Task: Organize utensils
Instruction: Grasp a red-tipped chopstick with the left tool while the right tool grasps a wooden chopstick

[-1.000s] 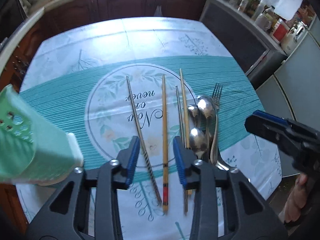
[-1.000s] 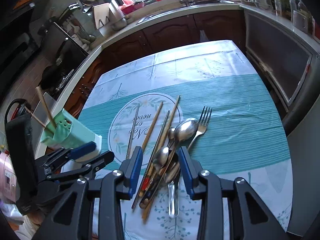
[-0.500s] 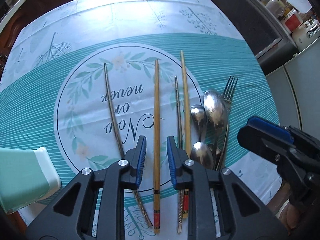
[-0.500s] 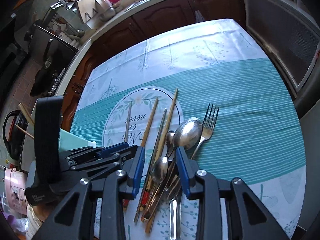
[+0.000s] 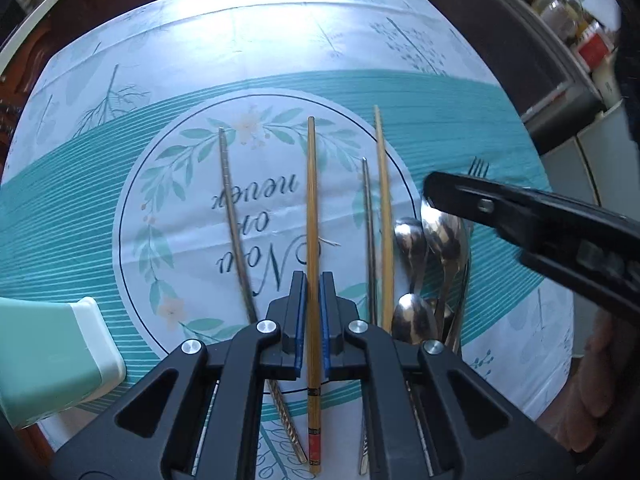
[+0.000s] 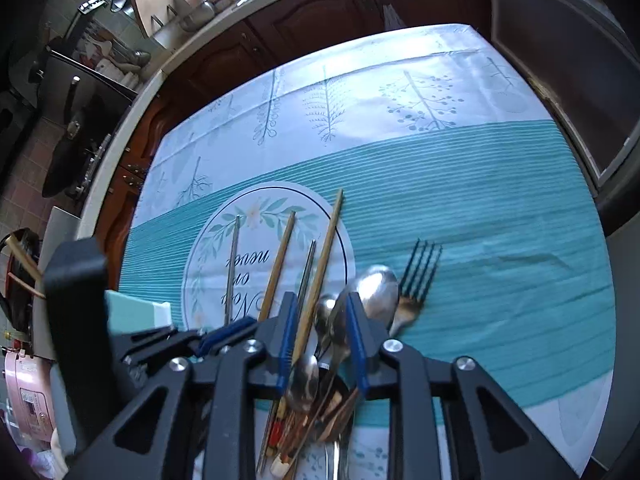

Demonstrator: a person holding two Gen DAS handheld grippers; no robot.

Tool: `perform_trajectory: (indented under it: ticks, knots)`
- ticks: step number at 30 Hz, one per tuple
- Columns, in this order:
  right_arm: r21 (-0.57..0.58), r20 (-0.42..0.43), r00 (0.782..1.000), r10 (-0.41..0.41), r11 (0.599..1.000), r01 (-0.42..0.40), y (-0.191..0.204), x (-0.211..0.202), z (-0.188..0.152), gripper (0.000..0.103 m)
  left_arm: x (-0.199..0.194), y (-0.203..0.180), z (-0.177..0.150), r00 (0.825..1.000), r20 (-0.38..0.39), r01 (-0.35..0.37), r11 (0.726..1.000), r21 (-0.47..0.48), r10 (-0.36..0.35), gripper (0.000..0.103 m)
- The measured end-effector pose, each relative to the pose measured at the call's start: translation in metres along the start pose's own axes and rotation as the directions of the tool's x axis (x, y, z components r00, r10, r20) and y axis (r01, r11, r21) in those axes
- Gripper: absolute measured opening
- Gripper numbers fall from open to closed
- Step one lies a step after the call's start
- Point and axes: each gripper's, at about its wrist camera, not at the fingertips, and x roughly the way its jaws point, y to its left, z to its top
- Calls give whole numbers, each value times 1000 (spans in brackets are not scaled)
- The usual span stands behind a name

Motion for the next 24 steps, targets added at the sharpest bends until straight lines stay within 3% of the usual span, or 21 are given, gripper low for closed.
perform_trajectory:
  ticks: [11,21,24]
  knots:
    - [9,-138,985,-107,994,109,12,54,29,9,-19,8,-3,994,54,98,994,-44,-95,4]
    - [-98,-128,947,-295,954,283,45,61,27,7,-59,27,-26,985,119,133,991,-29,-129,4]
    - [-77,-138,954,-267,963,259,45,60,24,6,-76,34,-35,980,145,139,990,-23,-134,4]
